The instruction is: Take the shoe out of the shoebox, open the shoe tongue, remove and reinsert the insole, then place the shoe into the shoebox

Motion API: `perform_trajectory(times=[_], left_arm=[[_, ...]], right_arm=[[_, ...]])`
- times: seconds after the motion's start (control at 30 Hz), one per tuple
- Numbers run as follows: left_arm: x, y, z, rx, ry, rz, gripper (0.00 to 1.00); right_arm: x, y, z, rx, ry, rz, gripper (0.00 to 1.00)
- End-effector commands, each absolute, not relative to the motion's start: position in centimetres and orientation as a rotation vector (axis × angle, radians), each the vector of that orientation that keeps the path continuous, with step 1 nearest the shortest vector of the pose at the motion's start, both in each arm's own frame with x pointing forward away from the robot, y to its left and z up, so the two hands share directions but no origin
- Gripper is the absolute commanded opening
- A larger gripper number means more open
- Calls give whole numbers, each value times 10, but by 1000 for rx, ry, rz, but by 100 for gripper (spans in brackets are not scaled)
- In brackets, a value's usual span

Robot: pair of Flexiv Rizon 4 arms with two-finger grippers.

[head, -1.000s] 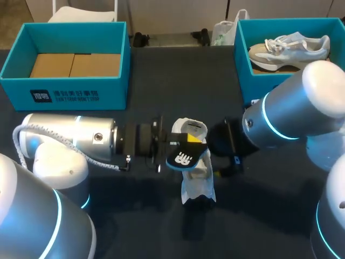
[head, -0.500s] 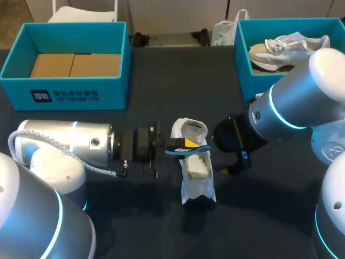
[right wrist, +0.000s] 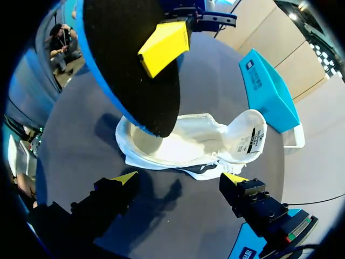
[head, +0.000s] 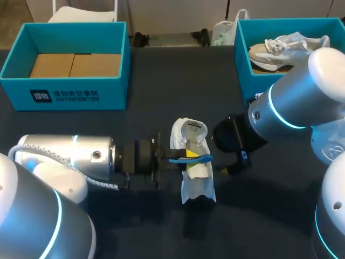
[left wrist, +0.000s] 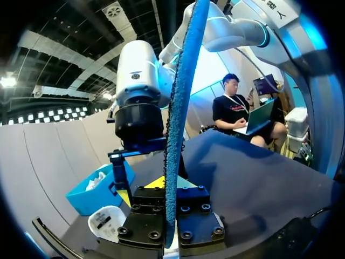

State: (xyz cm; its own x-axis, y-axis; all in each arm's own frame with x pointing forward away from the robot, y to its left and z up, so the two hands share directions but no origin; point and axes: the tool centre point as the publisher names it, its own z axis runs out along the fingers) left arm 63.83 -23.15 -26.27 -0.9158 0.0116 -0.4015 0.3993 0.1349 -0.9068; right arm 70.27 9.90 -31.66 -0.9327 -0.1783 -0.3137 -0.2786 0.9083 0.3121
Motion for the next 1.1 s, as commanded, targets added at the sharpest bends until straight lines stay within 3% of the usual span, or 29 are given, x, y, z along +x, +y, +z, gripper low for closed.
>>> perform_trajectory(times=[0.03, 1.1], left_arm=[[642, -242, -271, 389, 2131, -1844, 0], [670, -253, -309, 433, 2202, -1725, 0]], right_arm=[[701, 99, -316, -341, 2791, 514, 100], [701, 99, -316, -341, 2791, 514, 100]])
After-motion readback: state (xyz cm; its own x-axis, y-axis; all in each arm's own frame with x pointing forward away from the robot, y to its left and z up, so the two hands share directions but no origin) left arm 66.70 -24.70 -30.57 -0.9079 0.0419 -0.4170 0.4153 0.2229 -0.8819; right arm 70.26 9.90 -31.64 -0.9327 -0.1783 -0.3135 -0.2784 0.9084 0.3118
